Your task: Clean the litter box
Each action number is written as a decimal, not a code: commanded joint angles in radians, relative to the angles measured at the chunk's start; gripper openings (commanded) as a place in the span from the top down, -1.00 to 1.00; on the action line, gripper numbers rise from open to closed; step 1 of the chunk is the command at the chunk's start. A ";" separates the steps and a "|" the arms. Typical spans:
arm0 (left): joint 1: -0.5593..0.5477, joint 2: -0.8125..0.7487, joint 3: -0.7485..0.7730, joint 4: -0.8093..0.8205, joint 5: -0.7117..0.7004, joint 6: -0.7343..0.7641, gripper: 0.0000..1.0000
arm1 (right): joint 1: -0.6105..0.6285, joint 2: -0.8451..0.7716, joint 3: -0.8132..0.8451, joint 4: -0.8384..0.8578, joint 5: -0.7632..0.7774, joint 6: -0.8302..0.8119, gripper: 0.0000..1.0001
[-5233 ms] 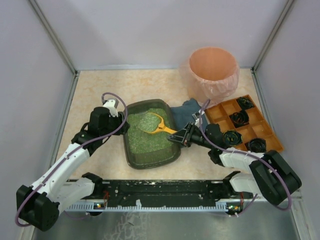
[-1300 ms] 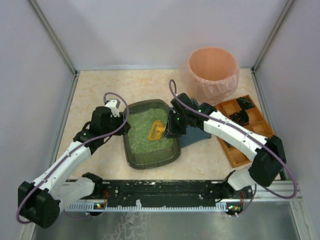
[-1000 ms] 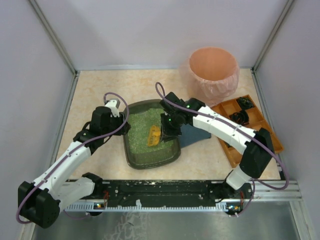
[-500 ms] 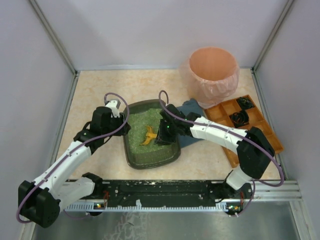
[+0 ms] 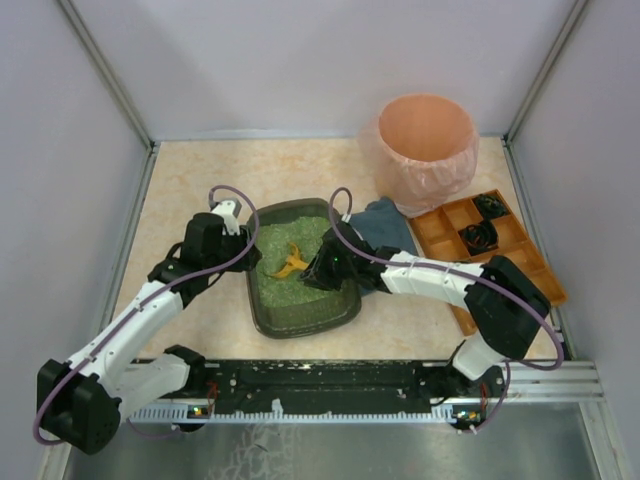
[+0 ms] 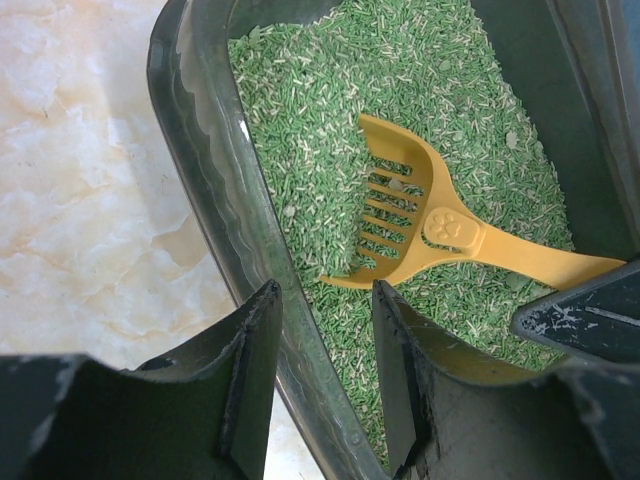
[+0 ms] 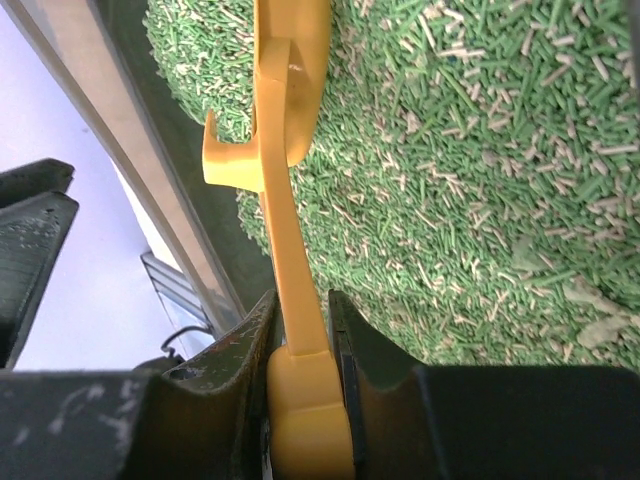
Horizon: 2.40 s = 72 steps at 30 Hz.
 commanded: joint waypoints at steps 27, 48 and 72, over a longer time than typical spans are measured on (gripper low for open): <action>-0.003 0.006 0.012 0.006 0.004 -0.005 0.06 | -0.019 -0.073 -0.148 0.337 0.139 -0.047 1.00; -0.003 0.006 0.013 0.010 0.009 -0.006 0.06 | -0.142 -0.320 -0.395 0.557 -0.119 -0.078 1.00; -0.002 0.001 0.011 0.011 0.006 -0.004 0.06 | -0.243 -0.387 -0.587 0.956 -0.381 -0.036 1.00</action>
